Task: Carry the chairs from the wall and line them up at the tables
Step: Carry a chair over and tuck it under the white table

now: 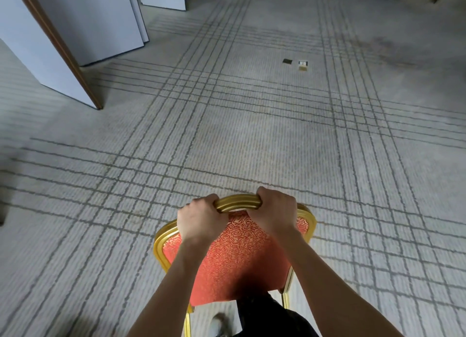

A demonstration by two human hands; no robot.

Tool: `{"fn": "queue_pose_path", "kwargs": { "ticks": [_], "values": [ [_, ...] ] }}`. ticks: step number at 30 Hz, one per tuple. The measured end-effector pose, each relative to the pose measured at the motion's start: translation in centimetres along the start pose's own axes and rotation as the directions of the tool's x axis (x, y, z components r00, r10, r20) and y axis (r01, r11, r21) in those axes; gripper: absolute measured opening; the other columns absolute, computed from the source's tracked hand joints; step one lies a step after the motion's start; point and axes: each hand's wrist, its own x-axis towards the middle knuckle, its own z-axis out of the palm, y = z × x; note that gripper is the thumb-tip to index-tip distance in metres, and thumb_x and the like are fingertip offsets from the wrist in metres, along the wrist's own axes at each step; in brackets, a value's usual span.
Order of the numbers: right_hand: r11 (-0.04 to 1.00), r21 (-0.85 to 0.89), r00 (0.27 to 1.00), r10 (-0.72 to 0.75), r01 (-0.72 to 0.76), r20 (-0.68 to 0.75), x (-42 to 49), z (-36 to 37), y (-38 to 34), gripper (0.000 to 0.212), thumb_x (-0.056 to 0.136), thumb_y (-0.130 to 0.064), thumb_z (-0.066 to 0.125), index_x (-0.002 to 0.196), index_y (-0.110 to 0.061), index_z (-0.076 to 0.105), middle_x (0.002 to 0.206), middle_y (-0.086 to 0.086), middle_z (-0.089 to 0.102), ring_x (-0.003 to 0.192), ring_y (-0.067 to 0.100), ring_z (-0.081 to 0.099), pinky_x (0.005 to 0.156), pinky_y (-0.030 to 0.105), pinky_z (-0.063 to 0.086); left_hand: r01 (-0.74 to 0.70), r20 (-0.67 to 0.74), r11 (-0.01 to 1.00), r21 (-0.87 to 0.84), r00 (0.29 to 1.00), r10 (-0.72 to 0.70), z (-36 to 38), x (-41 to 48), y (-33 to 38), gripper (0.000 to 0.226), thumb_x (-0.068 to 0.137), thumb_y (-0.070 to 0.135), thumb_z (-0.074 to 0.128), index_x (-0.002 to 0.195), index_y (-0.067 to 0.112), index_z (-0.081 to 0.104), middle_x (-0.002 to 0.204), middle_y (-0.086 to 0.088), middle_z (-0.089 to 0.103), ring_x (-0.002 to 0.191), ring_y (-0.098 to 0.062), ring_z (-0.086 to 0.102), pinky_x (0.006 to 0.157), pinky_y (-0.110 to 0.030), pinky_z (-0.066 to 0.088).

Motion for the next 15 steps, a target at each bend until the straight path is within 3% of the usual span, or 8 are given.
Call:
{"fn": "queue_pose_path", "kwargs": {
  "ticks": [3, 9, 15],
  "values": [
    [1.000, -0.003, 1.000, -0.007, 0.007, 0.017, 3.0, 0.5, 1.2, 0.032, 0.072, -0.043, 0.070, 0.063, -0.021, 0.048, 0.049, -0.006, 0.047, 0.046, 0.016, 0.045, 0.050, 0.026, 0.026, -0.011, 0.008, 1.000, -0.016, 1.000, 0.011, -0.4, 3.0, 1.0, 0.021, 0.077, 0.042, 0.060, 0.089, 0.027, 0.069, 0.080, 0.000, 0.071, 0.083, -0.030, 0.068, 0.072, -0.035, 0.053],
    [0.993, 0.110, 0.997, 0.056, -0.049, -0.056, 10.3, -0.3, 6.8, 0.031, 0.066, -0.049, 0.066, 0.063, -0.021, 0.056, 0.053, -0.004, 0.058, 0.051, 0.023, 0.058, 0.054, 0.031, 0.042, -0.079, 0.041, 0.997, 0.007, 0.996, 0.079, -1.5, 10.7, 7.5, 0.016, 0.080, 0.041, 0.059, 0.078, 0.026, 0.063, 0.071, 0.004, 0.066, 0.074, -0.025, 0.066, 0.069, -0.034, 0.054],
    [0.989, 0.145, 0.982, 0.062, -0.036, -0.181, 17.2, -2.3, 12.9, 0.031, 0.063, -0.048, 0.066, 0.059, -0.020, 0.053, 0.046, -0.005, 0.050, 0.040, 0.019, 0.049, 0.046, 0.025, 0.036, -0.145, 0.010, 0.989, 0.017, 0.989, 0.145, -1.4, 17.7, 14.7, 0.020, 0.080, 0.045, 0.060, 0.083, 0.027, 0.068, 0.073, 0.004, 0.069, 0.074, -0.025, 0.067, 0.070, -0.035, 0.055]
  ]
}}
